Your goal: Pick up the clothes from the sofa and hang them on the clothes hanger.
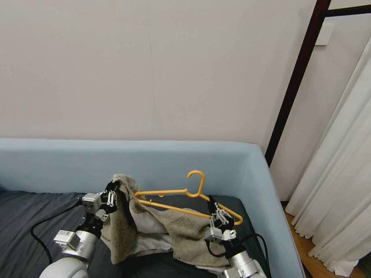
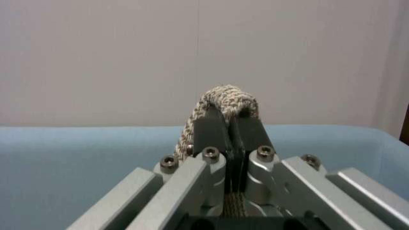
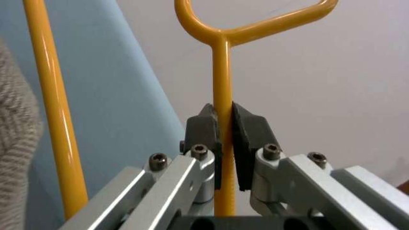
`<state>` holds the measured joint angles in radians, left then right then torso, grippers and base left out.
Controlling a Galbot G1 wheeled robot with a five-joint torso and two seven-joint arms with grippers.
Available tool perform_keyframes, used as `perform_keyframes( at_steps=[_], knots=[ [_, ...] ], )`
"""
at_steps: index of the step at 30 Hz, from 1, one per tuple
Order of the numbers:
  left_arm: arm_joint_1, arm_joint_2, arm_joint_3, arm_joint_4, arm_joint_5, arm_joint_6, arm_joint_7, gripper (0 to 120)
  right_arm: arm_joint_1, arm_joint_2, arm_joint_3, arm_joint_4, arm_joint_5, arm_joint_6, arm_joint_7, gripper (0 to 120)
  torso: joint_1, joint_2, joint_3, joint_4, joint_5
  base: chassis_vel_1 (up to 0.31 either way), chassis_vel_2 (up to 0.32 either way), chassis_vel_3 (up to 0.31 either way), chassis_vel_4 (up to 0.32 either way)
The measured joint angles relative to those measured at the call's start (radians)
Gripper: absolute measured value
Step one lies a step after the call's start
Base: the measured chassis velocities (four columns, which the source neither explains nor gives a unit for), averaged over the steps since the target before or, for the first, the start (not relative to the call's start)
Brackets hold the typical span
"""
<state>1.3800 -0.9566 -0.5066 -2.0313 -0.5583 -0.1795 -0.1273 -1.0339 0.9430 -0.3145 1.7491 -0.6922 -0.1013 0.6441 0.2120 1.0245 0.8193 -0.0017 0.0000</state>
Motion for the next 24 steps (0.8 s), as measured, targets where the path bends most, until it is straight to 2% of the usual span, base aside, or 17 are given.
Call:
perform_keyframes(
  at_steps=[10,18,24],
  knots=[
    [-0.004,0.009,-0.004,0.006,-0.007,0.002,-0.002,0,0.037,0.008,-0.035,-0.024,-0.005,0.005,0.001,5,0.0,0.0,0.0,0.0002,0.0,0.0,0.0,0.0,0.0],
    [-0.032,0.009,0.005,0.067,-0.003,-0.004,-0.001,0,0.058,-0.048,0.006,0.004,0.039,0.016,0.002,5,0.0,0.0,0.0,0.0001,-0.0002,0.0,0.0,0.0,0.0],
    [-0.046,0.005,0.014,0.083,-0.002,-0.006,0.0,0,0.053,-0.052,0.035,0.021,0.037,0.035,0.004,5,0.0,0.0,0.0,0.0001,-0.0001,0.0,0.0,0.0,0.0]
  ],
)
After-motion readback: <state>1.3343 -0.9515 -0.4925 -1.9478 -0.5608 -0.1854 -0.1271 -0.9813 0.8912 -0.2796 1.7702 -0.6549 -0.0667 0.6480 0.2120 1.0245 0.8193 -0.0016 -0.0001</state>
